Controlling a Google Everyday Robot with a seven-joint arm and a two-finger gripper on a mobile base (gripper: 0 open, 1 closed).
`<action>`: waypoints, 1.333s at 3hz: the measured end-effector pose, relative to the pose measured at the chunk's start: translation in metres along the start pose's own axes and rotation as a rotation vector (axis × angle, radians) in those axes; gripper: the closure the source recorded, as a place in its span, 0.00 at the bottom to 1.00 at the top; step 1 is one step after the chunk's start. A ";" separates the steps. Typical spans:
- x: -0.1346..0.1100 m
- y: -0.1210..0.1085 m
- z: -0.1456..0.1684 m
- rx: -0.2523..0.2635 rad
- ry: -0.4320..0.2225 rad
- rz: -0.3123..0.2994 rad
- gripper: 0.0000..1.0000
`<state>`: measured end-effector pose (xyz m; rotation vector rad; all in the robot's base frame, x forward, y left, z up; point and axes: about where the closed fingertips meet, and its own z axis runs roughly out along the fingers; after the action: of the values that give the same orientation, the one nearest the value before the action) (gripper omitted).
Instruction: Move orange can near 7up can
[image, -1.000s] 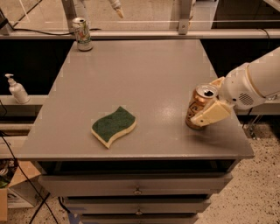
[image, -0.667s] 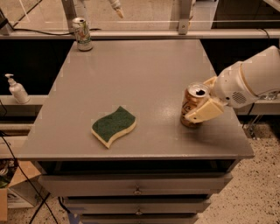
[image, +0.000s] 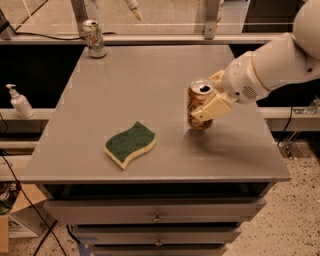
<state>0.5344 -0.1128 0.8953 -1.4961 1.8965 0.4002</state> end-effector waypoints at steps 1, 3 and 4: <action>-0.040 -0.019 0.014 -0.013 -0.080 -0.062 1.00; -0.035 -0.018 0.013 -0.013 -0.077 -0.031 1.00; -0.028 -0.026 0.020 0.029 -0.084 0.020 1.00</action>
Offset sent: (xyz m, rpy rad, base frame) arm 0.0233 0.0289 0.0177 0.0501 -0.0466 0.0596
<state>0.5680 -0.0874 0.9039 -1.4202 1.8458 0.4358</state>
